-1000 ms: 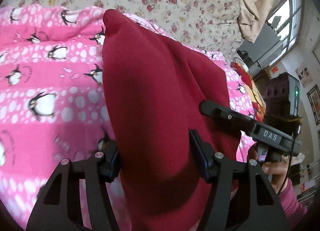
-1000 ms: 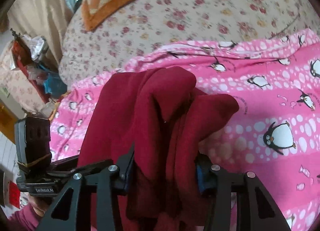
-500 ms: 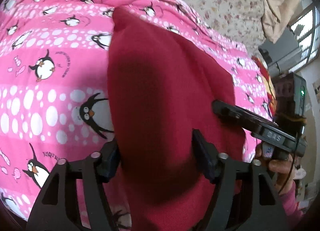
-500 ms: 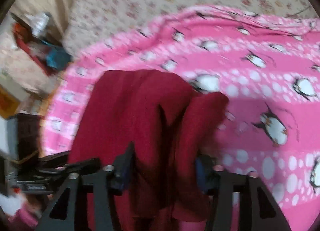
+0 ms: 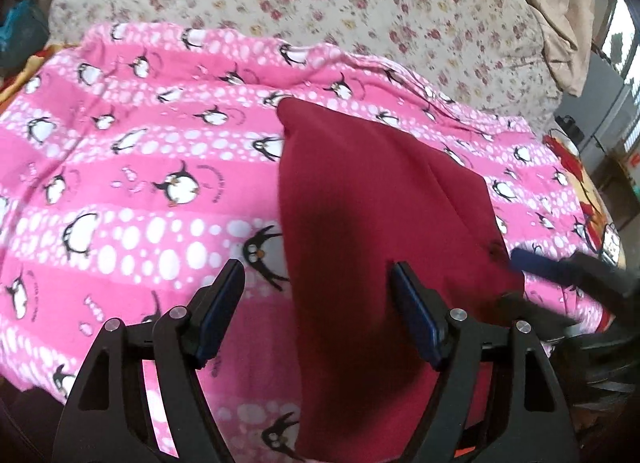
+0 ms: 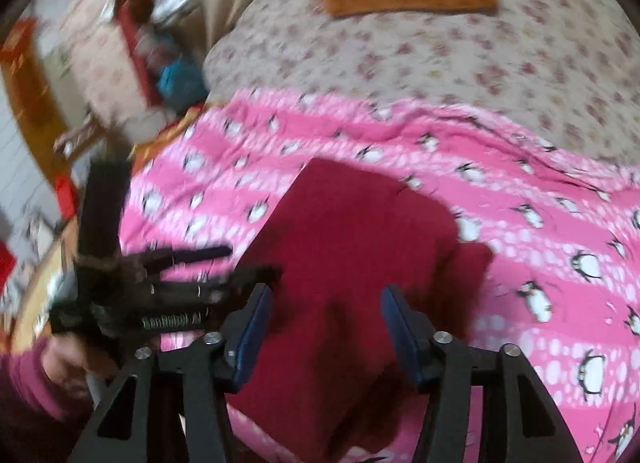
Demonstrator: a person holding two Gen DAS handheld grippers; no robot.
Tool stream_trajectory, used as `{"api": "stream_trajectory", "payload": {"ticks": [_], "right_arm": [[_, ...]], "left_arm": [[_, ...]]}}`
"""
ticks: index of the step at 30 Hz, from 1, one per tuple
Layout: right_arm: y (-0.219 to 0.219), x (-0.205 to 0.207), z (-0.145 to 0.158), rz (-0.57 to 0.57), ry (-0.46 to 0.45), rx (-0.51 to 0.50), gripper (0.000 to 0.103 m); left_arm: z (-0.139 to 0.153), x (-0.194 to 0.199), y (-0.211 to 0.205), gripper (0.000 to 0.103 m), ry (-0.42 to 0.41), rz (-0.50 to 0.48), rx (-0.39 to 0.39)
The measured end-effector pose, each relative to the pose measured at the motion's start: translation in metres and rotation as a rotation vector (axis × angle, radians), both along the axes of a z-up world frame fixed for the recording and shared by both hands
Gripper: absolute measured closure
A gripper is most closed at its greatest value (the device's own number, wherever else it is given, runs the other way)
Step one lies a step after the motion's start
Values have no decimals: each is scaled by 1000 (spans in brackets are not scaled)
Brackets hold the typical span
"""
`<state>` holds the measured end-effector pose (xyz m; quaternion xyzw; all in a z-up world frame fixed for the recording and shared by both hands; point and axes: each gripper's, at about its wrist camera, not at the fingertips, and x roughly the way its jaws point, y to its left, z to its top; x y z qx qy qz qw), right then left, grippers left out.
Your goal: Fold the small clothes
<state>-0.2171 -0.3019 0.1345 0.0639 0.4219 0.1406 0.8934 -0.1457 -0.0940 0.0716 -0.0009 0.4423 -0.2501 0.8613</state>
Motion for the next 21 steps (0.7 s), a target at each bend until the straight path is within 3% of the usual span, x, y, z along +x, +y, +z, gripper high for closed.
{"api": "stream_trajectory", "payload": {"ticks": [4, 6, 14, 17, 19, 21], "right_arm": [[-2, 1, -41, -61, 93, -89, 54], [-7, -1, -51, -80, 95, -94, 54], [-11, -25, -20, -155, 34, 2, 51], [-9, -34, -7, -196, 1, -12, 50], [-6, -38, -3, -221, -19, -41, 44], [-3, -42, 0, -251, -37, -65, 29]], "left_arm": [[6, -11, 6, 27, -68, 22, 38], [8, -16, 9, 27, -89, 23, 47], [20, -35, 17, 27, -153, 54, 23], [25, -41, 17, 27, -164, 65, 20], [27, -43, 19, 27, -157, 65, 10], [29, -47, 20, 27, -162, 75, 7]]}}
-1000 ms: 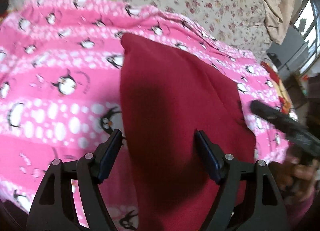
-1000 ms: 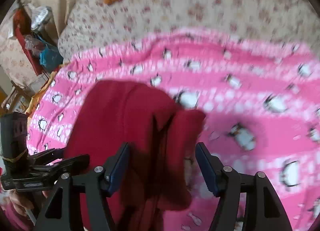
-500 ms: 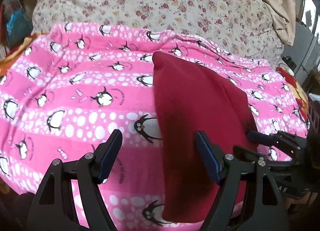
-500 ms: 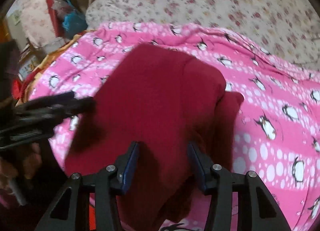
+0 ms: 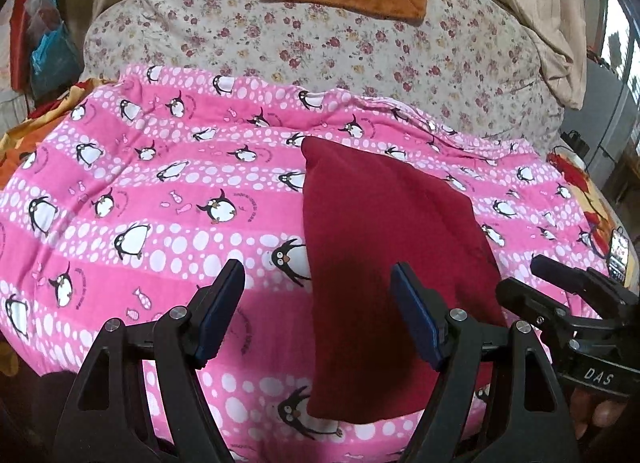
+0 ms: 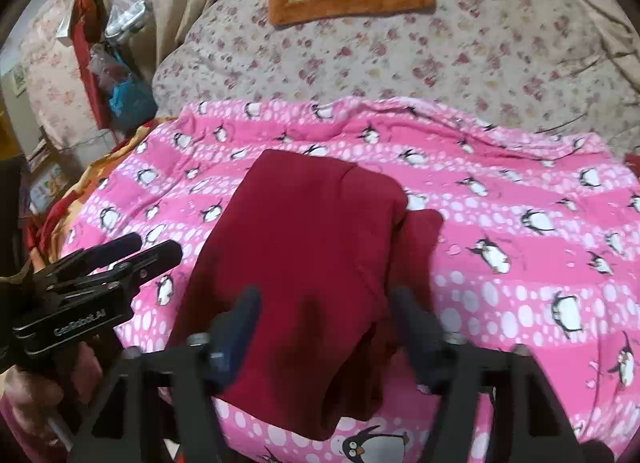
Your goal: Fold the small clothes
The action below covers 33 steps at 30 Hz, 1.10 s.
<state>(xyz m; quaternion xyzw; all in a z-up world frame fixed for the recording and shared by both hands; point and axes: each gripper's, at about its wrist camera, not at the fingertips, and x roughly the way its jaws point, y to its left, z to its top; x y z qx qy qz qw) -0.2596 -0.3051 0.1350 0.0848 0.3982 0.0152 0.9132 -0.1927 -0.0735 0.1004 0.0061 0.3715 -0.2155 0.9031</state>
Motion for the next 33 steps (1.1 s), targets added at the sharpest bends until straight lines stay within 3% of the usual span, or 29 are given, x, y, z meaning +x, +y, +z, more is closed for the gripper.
{"api": "stream_trajectory", "payload": {"ticks": [10, 15, 33], "right_arm": [[5, -11, 10, -37, -37, -35, 27], [2, -14, 12, -65, -61, -30, 21], [8, -13, 9, -53, -54, -44, 20]], "left_arm": [[9, -15, 4, 27, -46, 27, 13], [10, -18, 4, 27, -61, 31, 28], [13, -23, 3, 27, -89, 52, 60]]}}
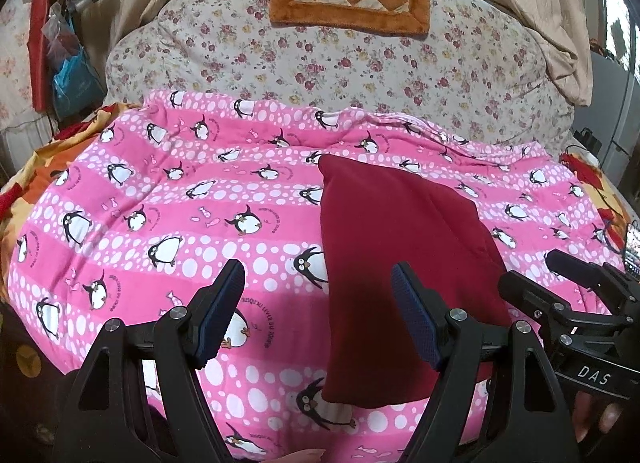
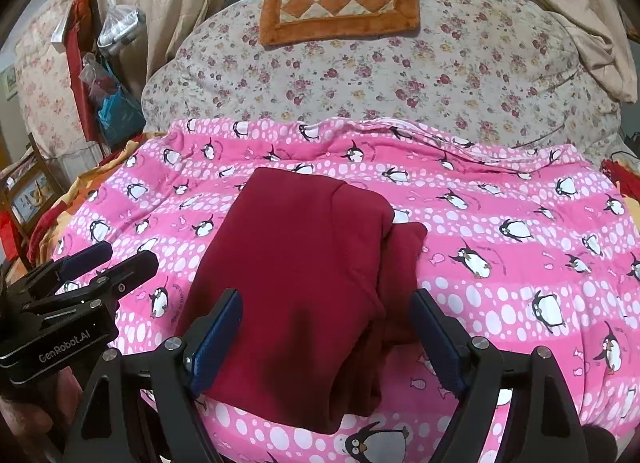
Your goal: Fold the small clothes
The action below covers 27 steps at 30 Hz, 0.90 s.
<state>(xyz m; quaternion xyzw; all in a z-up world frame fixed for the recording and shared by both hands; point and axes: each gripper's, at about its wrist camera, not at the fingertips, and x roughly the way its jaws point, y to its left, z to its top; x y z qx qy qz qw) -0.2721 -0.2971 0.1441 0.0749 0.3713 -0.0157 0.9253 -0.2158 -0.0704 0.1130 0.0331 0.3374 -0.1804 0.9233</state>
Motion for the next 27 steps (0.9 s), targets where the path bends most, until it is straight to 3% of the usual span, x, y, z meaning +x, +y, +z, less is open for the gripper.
{"api": "stream_trajectory", "payload": {"ticks": [27], "right_arm": [[2, 4, -12, 1, 34, 11, 19]], "left_arm": [[-12, 1, -2, 27, 13, 3, 2]]}}
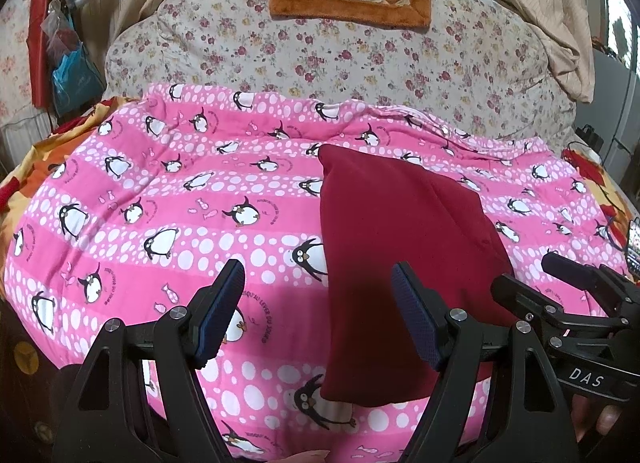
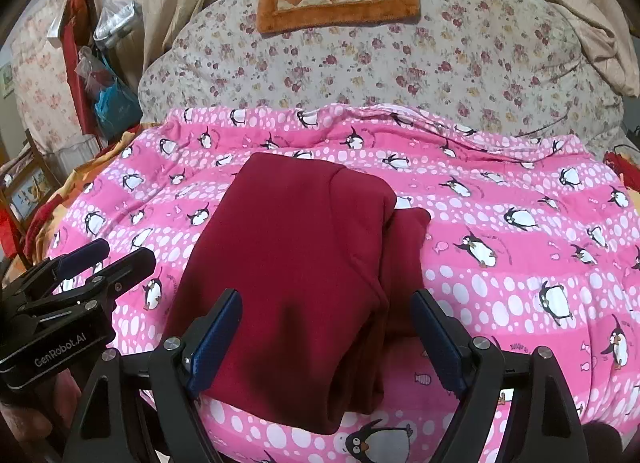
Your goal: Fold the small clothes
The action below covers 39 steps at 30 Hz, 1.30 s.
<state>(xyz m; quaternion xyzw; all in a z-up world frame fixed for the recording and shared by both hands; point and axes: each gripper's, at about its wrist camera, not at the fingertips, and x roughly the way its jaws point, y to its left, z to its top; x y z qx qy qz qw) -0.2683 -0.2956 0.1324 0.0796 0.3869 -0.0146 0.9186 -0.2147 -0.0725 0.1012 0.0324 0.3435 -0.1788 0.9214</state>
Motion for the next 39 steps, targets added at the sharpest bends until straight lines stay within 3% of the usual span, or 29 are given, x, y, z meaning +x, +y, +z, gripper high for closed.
{"api": "stream_trajectory", "payload": {"ticks": [39], "right_arm": [[-14, 28, -15, 11, 39, -1, 19]], "left_arm": [[-12, 22, -14, 27, 41, -3, 21]]}}
